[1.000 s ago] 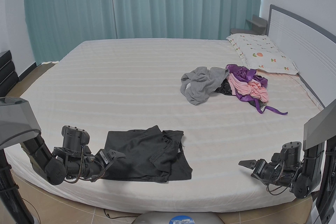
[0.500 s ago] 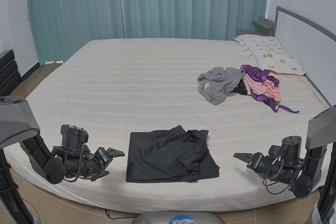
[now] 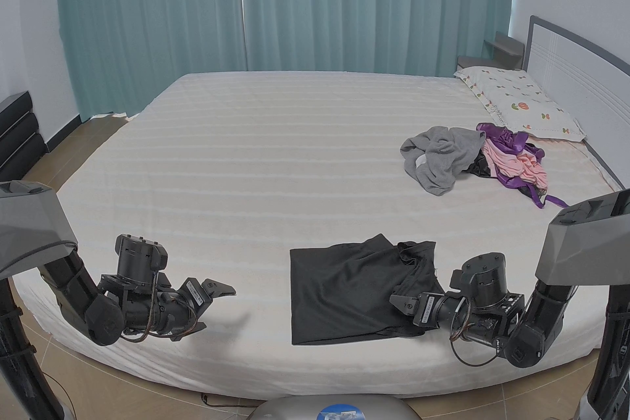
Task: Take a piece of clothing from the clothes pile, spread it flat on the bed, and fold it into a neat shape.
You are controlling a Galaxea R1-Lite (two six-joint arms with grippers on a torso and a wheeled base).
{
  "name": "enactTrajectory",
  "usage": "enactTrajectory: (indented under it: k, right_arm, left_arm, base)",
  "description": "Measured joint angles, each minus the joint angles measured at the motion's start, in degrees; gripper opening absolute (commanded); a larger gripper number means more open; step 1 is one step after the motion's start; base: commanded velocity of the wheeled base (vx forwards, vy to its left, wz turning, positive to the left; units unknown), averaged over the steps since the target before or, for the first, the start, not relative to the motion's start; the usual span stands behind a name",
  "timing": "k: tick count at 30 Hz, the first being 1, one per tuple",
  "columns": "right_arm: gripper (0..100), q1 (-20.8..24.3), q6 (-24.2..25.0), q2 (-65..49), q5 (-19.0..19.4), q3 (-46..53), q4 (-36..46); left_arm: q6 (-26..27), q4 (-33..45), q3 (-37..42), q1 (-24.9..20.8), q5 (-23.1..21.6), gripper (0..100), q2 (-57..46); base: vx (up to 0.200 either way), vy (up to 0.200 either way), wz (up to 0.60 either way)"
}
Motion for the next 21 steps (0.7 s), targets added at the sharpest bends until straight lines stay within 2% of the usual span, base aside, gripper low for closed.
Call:
enactTrajectory:
  k: [6, 11, 21]
  right_arm:
    - [100, 0.04, -4.66, 1.11, -6.06, -1.04, 0.94]
    - [100, -2.76, -7.84, 2.18, -9.45, -0.79, 1.12]
    - [100, -5.06, -8.74, 4.49, -10.61, -0.02, 1.05]
  left_arm:
    - [1.45, 0.00, 0.20, -0.20, 0.07, 100, 0.49]
    - [2.00, -0.07, 0.52, -0.44, 0.18, 100, 0.88]
    - [3.06, -0.02, 0.80, -0.55, 0.22, 100, 1.21]
  base:
    - [0.000, 0.000, 0.00]
    - [0.000, 0.000, 0.00]
    - [0.000, 0.000, 0.00]
